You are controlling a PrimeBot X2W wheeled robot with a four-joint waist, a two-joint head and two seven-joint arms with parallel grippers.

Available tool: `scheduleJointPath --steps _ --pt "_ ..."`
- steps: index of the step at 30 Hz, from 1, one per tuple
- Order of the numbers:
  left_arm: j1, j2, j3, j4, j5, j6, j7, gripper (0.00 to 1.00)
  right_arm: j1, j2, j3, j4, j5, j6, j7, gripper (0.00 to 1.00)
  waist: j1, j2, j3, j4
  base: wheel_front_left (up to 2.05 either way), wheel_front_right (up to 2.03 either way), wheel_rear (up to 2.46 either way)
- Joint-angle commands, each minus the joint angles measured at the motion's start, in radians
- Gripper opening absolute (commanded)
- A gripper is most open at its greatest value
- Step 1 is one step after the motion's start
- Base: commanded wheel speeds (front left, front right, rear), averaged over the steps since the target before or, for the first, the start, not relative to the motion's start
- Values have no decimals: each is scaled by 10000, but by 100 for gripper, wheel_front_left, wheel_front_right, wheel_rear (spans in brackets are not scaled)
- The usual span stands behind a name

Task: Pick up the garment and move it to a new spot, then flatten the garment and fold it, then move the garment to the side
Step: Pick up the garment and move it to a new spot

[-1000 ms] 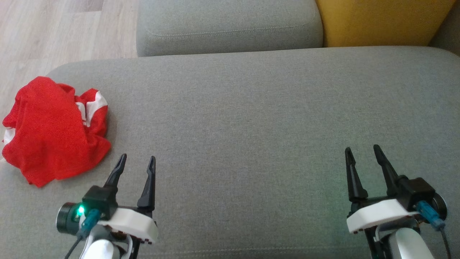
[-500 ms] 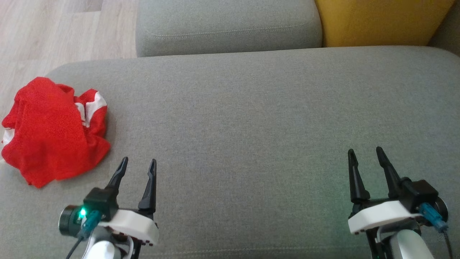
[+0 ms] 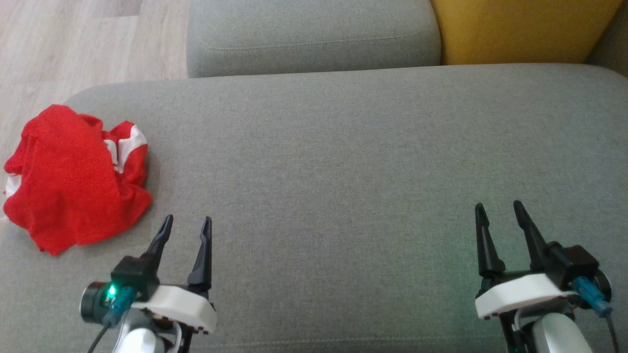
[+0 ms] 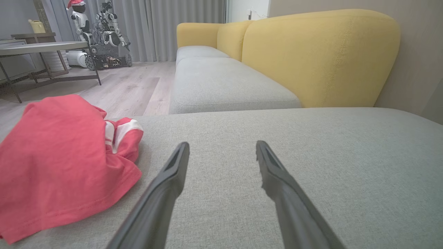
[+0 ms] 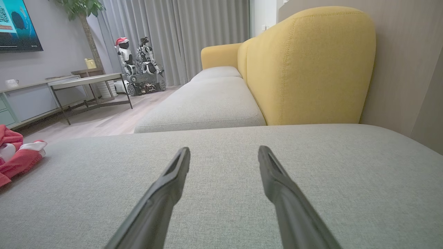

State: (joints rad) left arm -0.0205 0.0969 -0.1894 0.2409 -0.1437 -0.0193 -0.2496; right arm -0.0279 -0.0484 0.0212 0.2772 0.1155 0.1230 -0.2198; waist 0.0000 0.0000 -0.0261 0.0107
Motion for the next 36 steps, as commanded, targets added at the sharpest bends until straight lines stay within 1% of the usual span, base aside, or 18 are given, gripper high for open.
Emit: scheduleJointPath --steps 1,6,10,14,27,30,31,36 --pt "-405 51 386 -269 -2 -50 -122 100 -257 -21 215 -268 2 77 -55 100 0 0 5 7 0 0 0" --pt "-432 31 466 -264 111 -51 -122 100 -241 -21 126 -308 -63 77 -45 100 0 0 35 96 0 0 0" --pt "-517 13 538 -259 206 -20 -122 100 -224 -20 56 -450 -191 77 2 100 0 0 56 404 0 0 0" --pt "-587 -1 658 -276 241 17 -122 100 -202 -20 120 -696 -263 77 97 100 0 0 86 953 0 0 0" --pt "-653 119 1217 -510 352 63 -122 100 -163 -19 498 -1410 -276 77 381 100 0 0 188 3169 0 0 0" --pt "-605 155 1366 -565 377 85 -122 100 -143 -19 557 -1485 -259 77 410 100 0 0 184 3551 0 0 0" --pt "-605 155 1366 -565 377 85 -122 100 -143 -19 557 -1485 -259 77 410 100 0 0 184 3551 0 0 0" --pt "-524 194 1547 -626 420 71 -122 100 -137 -19 599 -1465 -158 77 440 100 0 0 189 3963 0 0 0"
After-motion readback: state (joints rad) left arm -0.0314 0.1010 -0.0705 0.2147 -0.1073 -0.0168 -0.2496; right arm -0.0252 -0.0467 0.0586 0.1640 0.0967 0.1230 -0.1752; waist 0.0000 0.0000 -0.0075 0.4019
